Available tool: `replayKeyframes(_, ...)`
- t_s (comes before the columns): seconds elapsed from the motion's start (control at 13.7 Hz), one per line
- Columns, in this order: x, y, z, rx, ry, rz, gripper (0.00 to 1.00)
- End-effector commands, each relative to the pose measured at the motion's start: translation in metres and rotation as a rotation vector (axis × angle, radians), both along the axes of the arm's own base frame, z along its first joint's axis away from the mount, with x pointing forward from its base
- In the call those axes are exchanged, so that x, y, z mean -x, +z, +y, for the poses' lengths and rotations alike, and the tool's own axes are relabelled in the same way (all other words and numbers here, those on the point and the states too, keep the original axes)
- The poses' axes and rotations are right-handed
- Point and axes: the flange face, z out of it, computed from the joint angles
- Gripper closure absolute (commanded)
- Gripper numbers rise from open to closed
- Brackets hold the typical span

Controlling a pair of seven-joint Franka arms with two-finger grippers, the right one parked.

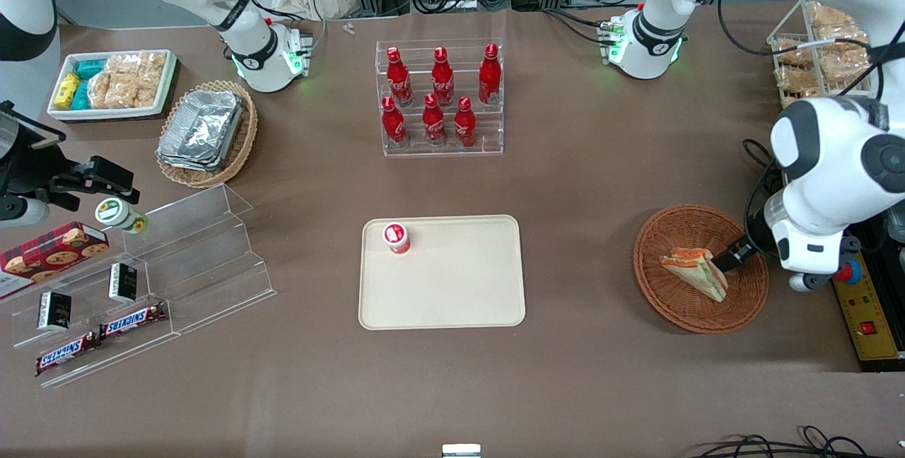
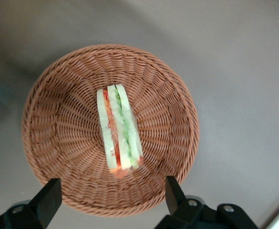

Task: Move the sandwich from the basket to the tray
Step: 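Lower the left gripper and close it on the wrapped sandwich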

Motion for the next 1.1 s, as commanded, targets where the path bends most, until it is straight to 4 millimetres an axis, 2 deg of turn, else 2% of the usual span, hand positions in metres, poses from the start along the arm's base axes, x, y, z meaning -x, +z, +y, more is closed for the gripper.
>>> replayKeyframes(0.0,-0.005,-0.036,0.001,-0.014,0.106,-0.007,0.03)
replayKeyframes(0.22,-0.011,-0.069,0.003,-0.01,0.166,-0.02,0.03)
replayKeyframes(0.44,0.001,-0.098,0.005,-0.013,0.164,-0.024,0.03)
replayKeyframes(0.59,0.011,-0.111,0.005,-0.02,0.15,-0.034,0.04)
replayKeyframes(0.66,0.011,-0.111,0.006,-0.03,0.14,-0.034,0.07)
replayKeyframes(0.73,0.013,-0.111,0.006,-0.032,0.137,-0.029,0.21)
replayKeyframes(0.8,0.014,-0.109,0.006,-0.033,0.133,-0.028,0.46)
replayKeyframes(0.95,0.014,-0.09,0.007,-0.034,0.136,-0.02,0.9)
replayKeyframes(1.02,0.014,-0.078,0.006,-0.036,0.135,-0.008,1.0)
